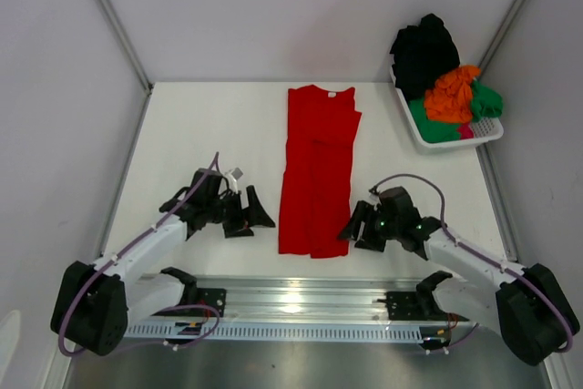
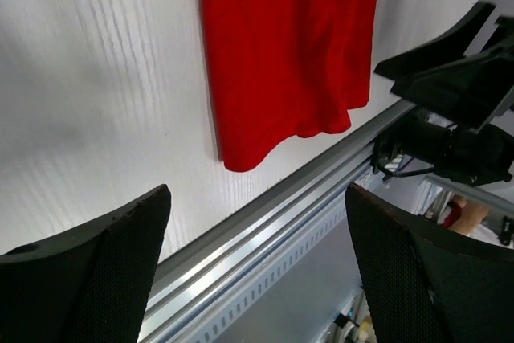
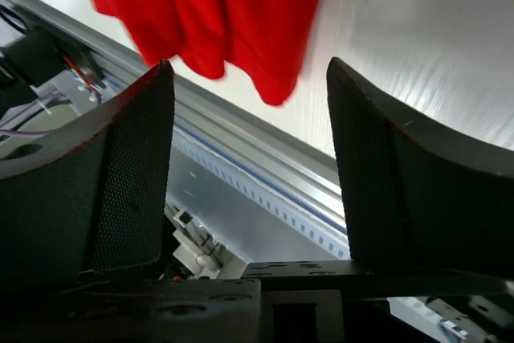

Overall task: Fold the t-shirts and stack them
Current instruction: Fold the tshirt

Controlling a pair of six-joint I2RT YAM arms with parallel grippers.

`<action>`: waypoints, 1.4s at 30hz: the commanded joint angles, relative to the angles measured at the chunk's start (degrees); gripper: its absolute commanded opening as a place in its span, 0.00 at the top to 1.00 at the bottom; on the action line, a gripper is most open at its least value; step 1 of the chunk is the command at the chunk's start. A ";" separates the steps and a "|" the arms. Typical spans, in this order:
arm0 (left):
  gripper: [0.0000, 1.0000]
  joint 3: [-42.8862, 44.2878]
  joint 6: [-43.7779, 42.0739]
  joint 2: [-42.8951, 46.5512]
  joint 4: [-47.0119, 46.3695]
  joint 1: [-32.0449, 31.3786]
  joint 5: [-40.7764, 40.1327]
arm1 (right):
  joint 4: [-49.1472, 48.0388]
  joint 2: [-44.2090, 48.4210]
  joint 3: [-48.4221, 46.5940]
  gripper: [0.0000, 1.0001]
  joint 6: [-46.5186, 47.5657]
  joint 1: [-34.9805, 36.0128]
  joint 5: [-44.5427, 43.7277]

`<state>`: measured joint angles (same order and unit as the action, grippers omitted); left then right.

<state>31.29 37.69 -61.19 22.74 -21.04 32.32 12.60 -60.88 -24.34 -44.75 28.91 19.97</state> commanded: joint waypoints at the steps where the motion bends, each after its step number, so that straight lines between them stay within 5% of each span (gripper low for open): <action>1: 0.10 -3.85 6.14 2.65 -3.21 -1.37 0.56 | 0.76 4.89 4.71 0.31 -10.24 3.96 -4.05; 8: 0.18 -8.52 11.08 4.68 -5.59 -3.92 -0.85 | 4.44 14.38 9.48 0.39 -14.84 4.67 -5.37; 16: 0.29 -8.79 16.09 -4.18 -14.04 -11.39 -2.78 | -3.54 12.02 13.00 0.51 -18.53 4.67 -5.46; 30: 0.31 -12.12 22.16 -8.06 -20.80 -15.70 -8.59 | -8.20 9.20 15.37 0.50 -18.18 4.76 -5.20; 42: 0.48 -13.71 22.52 -10.36 -23.63 -15.88 -9.28 | -10.49 3.40 16.08 0.55 -16.07 4.76 -3.44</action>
<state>18.41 61.28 -71.81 -2.81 -36.27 26.06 -0.75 -55.59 -10.20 -62.76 33.32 18.31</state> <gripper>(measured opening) 0.542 0.454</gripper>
